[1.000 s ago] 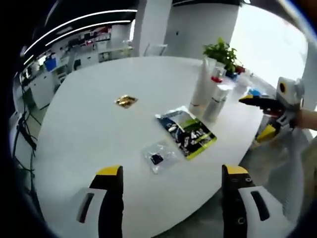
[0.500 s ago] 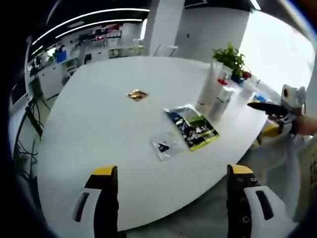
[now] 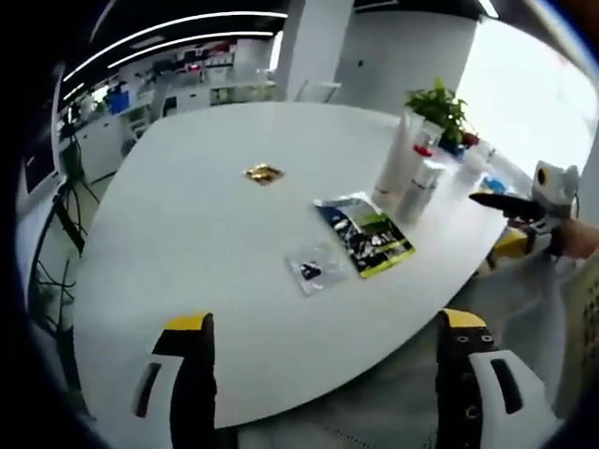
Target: Arrange the skincare products in the storage area until every visible bottle or jar stands upright without overlapping.
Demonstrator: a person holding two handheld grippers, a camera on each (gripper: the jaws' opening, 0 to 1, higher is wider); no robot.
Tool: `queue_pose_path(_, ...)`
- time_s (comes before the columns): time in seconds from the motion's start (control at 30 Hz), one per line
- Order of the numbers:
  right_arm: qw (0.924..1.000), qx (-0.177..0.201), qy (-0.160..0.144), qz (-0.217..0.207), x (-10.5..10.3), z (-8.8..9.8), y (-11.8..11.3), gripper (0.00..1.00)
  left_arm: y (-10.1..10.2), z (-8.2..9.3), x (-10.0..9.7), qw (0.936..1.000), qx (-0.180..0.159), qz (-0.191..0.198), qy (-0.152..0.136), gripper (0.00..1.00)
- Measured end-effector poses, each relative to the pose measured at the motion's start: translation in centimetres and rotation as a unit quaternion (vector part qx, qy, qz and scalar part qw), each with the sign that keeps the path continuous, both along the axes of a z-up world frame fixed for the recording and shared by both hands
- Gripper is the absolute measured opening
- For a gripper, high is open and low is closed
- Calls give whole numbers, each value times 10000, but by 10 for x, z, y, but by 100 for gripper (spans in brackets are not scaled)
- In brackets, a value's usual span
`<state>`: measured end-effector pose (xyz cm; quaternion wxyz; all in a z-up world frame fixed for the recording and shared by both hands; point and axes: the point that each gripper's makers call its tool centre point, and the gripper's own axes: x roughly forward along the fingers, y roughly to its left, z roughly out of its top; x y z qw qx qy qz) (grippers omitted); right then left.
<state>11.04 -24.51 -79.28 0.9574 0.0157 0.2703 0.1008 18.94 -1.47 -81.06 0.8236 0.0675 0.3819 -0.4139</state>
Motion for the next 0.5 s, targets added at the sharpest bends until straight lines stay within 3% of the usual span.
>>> queue_pose_path(0.5, 9999, -82, 70, -101, 4, -1, -1, 98, -5, 2, 14, 10000, -9, -69, 56, 96)
